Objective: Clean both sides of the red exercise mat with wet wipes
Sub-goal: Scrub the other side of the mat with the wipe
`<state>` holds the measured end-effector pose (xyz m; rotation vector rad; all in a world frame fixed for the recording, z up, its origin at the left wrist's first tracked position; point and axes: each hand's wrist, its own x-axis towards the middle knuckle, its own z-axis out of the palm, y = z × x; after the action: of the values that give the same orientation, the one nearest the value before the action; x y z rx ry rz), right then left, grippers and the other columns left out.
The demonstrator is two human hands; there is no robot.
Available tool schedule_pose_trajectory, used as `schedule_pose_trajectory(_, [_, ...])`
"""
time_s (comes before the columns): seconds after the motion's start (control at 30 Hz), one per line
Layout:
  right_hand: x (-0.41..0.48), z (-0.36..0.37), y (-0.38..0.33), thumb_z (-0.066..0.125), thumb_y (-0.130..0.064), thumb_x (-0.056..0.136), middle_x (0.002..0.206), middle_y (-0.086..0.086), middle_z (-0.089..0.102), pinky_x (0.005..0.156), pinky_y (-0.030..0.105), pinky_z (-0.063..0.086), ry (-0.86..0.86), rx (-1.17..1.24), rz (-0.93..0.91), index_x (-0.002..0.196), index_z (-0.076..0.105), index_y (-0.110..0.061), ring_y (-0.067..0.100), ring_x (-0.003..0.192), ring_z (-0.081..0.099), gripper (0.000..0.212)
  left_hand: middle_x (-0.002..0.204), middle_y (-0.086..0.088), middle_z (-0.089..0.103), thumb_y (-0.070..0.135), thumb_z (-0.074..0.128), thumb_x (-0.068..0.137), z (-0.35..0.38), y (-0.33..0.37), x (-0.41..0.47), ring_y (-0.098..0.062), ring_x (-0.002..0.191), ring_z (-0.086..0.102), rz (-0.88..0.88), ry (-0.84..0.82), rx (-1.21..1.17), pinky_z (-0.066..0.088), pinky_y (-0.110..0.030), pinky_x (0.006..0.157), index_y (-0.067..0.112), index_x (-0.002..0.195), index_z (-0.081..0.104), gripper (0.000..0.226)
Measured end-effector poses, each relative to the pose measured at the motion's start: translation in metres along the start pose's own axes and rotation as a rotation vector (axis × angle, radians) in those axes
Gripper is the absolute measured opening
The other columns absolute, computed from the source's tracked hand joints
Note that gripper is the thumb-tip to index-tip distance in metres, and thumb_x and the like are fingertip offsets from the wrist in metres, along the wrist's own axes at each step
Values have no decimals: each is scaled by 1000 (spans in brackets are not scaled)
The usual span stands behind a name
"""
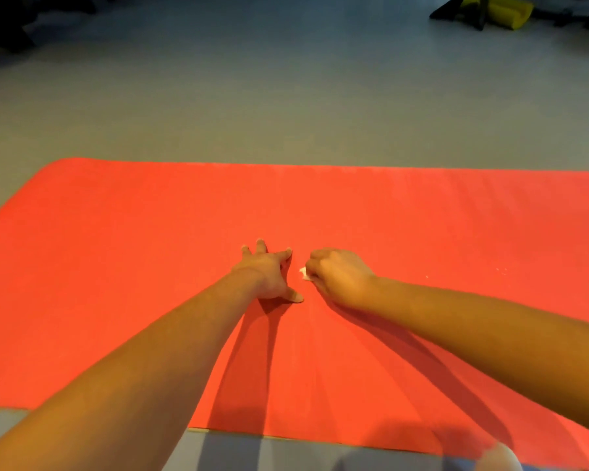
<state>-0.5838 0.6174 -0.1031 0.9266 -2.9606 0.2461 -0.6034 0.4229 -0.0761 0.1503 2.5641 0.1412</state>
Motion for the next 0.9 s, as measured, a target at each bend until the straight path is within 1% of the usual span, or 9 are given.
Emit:
schedule_pose_trajectory(0.1, [6,2,9,32,-45,93,91,1,64,64,38,48,37,-14,-2,94,71,-19,28,90,64,47,173,-14,-7,99,62,57,8,9,18,-48,157,-6,-46,121,-23,14,-71,122,55,160,12,122])
schedule_pose_trajectory(0.23, [60,2,43,54,-36,97,96,5,66,64,37,44,91,-75,200,96,72,-17,33,92,66,26,172,-18,4,106,30,68,42,9,30,-42,159,-7,-21,426,-73,1,-70,122,55,157,22,103])
schedule_pose_trajectory(0.3, [89,0,62,57,-30,95,102,8,68,66,36,44,99,-101,272,98,73,-16,34,95,66,22,172,-18,11,103,27,72,56,7,31,-40,159,-5,-21,564,-84,-1,-67,124,55,156,25,97])
schedule_pose_trajectory(0.37, [113,-4,79,59,-28,94,105,11,70,67,35,42,88,-115,314,100,74,-14,36,97,66,22,170,-19,17,100,29,75,61,8,34,-39,159,0,-19,633,-90,1,-66,125,54,155,30,92])
schedule_pose_trajectory(0.47, [132,-9,88,61,-25,93,106,12,70,66,35,40,75,-138,317,102,74,-14,36,98,67,19,167,-19,22,96,33,79,60,9,34,-40,159,4,-2,665,-101,4,-66,125,52,152,36,85])
schedule_pose_trajectory(0.53, [126,-10,84,60,-24,94,104,10,69,65,35,38,94,-158,249,100,72,-13,35,97,66,18,167,-19,21,94,33,81,58,8,36,-39,159,3,9,668,-115,4,-65,125,51,153,35,83])
schedule_pose_trajectory(0.7, [86,-2,81,57,-26,94,91,6,65,63,38,44,154,-129,55,90,70,-13,34,91,65,19,170,-17,18,90,30,84,46,10,57,-40,159,1,52,646,-71,1,-66,125,50,158,28,85])
schedule_pose_trajectory(0.8, [107,-6,98,56,-34,97,94,8,66,64,38,44,147,-132,114,94,72,-13,35,92,65,26,171,-16,16,90,31,85,44,11,61,-39,159,1,65,649,-63,1,-65,125,50,159,27,84])
schedule_pose_trajectory(0.9, [149,-11,124,58,-33,96,105,12,68,67,36,42,163,-153,226,102,74,-12,36,98,65,27,171,-16,16,90,30,85,46,11,61,-38,160,1,69,663,-63,3,-65,125,51,159,25,83])
